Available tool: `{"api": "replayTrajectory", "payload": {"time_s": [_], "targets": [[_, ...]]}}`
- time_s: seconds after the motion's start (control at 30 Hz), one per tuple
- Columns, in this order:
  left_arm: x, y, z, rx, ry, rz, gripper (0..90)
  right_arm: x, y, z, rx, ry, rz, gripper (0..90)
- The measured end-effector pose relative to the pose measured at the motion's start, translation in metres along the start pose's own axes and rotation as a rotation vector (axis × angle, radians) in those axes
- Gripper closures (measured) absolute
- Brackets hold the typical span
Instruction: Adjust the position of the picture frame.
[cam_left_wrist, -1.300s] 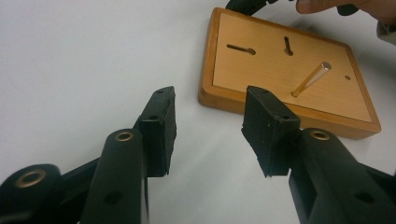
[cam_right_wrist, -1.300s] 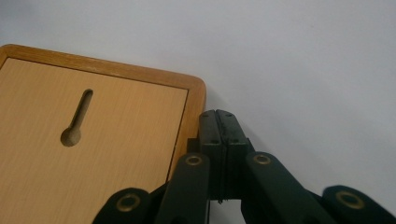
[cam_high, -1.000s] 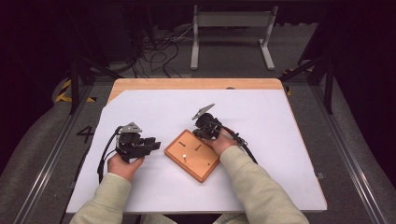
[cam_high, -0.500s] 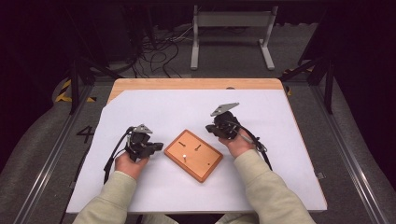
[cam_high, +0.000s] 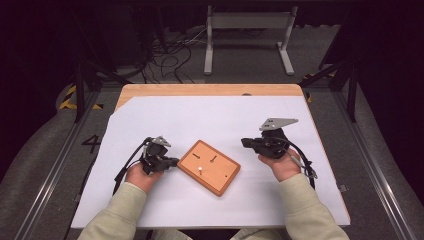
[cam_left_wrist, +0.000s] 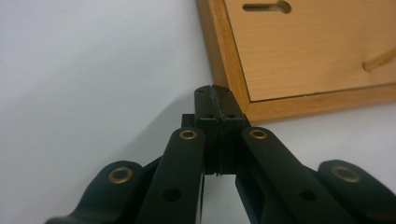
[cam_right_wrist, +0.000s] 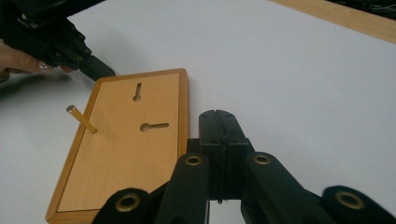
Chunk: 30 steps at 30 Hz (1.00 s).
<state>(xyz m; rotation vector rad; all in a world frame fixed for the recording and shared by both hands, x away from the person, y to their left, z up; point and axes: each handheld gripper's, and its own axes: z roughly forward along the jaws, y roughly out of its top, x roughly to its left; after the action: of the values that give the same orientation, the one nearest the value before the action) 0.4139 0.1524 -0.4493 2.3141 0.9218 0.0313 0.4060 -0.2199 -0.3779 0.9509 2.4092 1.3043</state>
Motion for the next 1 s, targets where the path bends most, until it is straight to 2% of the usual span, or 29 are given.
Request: {"api": "replayTrajectory", "payload": {"time_s": [0.1, 0.17, 0.4, 0.5, 0.8, 0.83, 1.0], "targets": [[-0.007, 0.000, 0.000, 0.036, -0.046, 0.016, 89.6, -0.002, -0.004, -0.013, -0.028, -0.003, 0.009, 90.0], [-0.012, 0.001, 0.000, 0.056, -0.061, 0.053, 89.6, -0.004, -0.007, -0.018, -0.034, -0.009, 0.021, 90.0], [-0.032, 0.004, 0.005, 0.119, -0.139, 0.138, 89.6, -0.006, -0.013, -0.024, -0.014, -0.024, 0.031, 90.0], [-0.041, 0.006, 0.009, 0.140, -0.174, 0.161, 89.6, -0.006, -0.015, -0.025, 0.000, -0.028, 0.025, 90.0], [-0.062, 0.011, 0.018, 0.176, -0.239, 0.221, 89.6, -0.004, -0.021, -0.035, 0.017, -0.041, 0.010, 90.0], [-0.064, 0.012, 0.019, 0.180, -0.246, 0.237, 89.6, -0.004, -0.021, -0.038, 0.014, -0.043, 0.012, 90.0], [-0.074, 0.017, 0.025, 0.190, -0.267, 0.268, 89.5, -0.004, -0.025, -0.045, 0.012, -0.050, 0.016, 90.0]]}}
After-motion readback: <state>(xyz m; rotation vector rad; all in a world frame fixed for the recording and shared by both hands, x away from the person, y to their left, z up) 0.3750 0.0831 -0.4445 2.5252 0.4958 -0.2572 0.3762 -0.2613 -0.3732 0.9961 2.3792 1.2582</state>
